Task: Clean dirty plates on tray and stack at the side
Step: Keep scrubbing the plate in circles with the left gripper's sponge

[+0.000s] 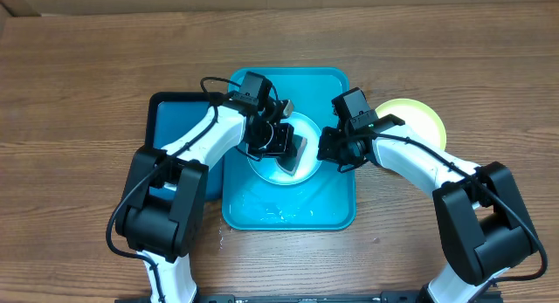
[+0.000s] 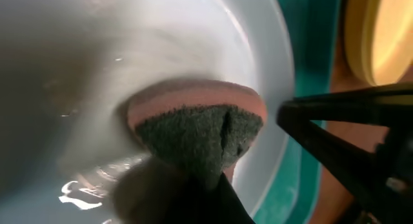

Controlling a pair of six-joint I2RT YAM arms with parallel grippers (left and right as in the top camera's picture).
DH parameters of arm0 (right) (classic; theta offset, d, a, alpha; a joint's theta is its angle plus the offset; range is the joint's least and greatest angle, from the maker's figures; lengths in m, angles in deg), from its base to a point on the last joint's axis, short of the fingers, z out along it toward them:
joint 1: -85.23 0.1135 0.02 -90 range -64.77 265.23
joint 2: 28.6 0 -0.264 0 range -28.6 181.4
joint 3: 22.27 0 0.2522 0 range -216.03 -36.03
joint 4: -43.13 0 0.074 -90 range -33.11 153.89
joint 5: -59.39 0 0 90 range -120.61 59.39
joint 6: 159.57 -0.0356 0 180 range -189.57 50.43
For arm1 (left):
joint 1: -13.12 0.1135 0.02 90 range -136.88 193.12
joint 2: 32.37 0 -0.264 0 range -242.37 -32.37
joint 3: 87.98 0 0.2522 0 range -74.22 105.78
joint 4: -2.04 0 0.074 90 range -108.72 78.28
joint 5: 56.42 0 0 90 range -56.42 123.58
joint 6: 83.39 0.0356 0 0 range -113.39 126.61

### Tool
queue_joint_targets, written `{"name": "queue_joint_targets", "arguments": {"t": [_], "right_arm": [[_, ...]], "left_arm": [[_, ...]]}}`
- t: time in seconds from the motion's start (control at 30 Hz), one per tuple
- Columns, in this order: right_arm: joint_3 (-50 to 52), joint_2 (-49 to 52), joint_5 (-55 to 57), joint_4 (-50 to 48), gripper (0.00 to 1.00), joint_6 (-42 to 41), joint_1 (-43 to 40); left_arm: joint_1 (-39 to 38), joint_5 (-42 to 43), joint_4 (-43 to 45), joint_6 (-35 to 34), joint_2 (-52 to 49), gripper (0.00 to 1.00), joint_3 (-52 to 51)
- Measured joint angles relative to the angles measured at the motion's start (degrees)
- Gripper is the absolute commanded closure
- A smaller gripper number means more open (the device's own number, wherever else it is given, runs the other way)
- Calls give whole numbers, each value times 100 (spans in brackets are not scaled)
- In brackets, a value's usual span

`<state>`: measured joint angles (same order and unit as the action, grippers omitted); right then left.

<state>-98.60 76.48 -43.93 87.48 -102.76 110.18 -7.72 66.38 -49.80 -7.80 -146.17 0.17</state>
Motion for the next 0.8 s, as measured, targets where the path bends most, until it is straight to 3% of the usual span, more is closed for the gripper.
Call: {"name": "queue_joint_targets", "arguments": {"t": [0.27,0.8], "right_arm": [[0,0,-2,-4,96,-2,0],[0,0,-15,-11,96,-2,0]], "left_arm": [[111,55,-870,280,87,96,1003],[-118,-1762,-994,391,76,96,1167]]}}
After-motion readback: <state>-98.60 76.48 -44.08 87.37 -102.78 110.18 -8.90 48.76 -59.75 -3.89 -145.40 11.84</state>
